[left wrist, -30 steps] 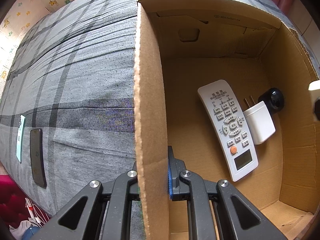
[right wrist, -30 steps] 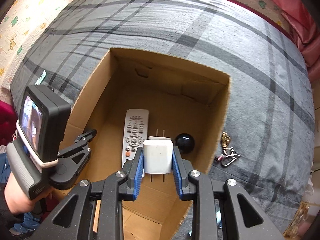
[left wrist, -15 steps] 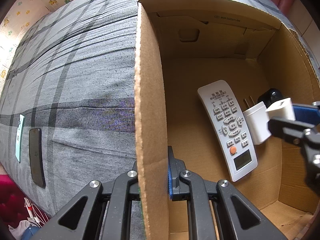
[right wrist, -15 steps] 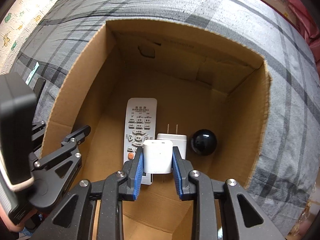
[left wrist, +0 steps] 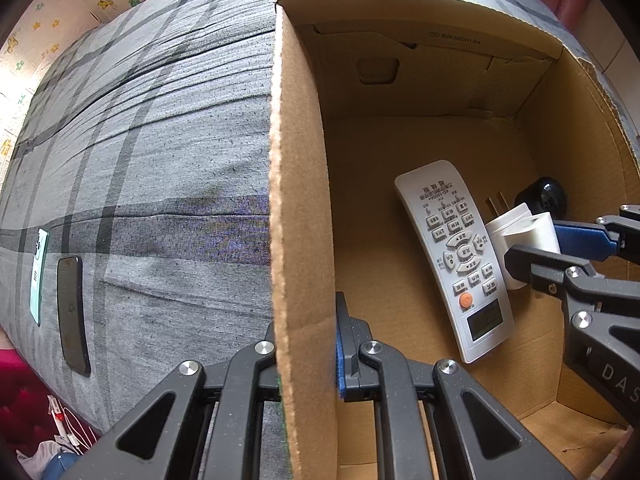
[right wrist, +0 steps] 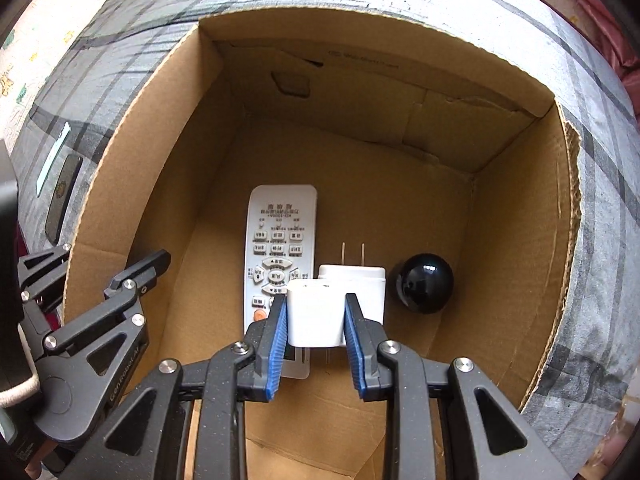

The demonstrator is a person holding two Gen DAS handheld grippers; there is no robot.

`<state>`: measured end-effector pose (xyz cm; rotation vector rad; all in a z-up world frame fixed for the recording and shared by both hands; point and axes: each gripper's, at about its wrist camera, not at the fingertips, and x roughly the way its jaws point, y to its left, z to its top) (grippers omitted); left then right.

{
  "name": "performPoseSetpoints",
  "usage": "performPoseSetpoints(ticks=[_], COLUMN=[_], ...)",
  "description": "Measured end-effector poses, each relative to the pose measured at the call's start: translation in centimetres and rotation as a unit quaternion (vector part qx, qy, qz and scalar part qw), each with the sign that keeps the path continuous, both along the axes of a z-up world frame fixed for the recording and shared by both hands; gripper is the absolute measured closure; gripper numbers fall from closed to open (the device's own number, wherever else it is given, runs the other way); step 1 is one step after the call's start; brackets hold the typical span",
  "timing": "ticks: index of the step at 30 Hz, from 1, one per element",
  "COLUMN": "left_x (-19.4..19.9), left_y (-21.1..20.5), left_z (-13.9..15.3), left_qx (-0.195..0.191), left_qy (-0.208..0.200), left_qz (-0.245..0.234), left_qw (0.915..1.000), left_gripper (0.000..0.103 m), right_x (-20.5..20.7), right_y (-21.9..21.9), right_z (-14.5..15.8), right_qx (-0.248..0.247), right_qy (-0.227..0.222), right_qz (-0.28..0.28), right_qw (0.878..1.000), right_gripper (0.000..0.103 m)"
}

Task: Organize rigid objects
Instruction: 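Lower the adapter beside the charger and open the right gripper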

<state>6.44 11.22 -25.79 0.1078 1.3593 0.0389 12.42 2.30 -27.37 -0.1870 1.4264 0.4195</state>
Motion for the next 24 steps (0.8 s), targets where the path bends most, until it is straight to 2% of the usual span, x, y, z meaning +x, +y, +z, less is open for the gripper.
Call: performPoseSetpoints(ticks=[3,7,15,19,24], left_x=[0.0,0.0,0.0,-0.1,0.0], left_y=[0.0,-0.1,-0.3,-0.3,-0.3], left_z=[-0.1,-0.1,0.0,0.0,0.0], left_qx=[0.001,0.003,0.005,0.006,0.007], left_qy=[0.000,0.001,0.001,0.001,0.002], left_qz=[0.000,0.000,0.000,0.000,-0.001], left_qw=[1.0000,1.0000,1.0000,1.0000,1.0000], left_gripper=[0.090,0.090,0.090,0.090,0.090], right_x=[0.1,0.0,0.0,-0.2,-0.5], right_y=[0.1,0.2,0.1,0.2,-0.3], right_z=[0.4,1.0,1.8,3.0,4.5], right_qx=[0.005,0.006,0.009,-0.002,0.008], right_qy=[-0.003,-0.015,-0.023,-0.034,-0.042], right_qz=[0.002,0.007,0.001,0.001,-0.009], right_qw=[1.000,1.000,1.000,0.999,0.999], right_gripper=[0.072,0.063,0.063,0.063,0.061])
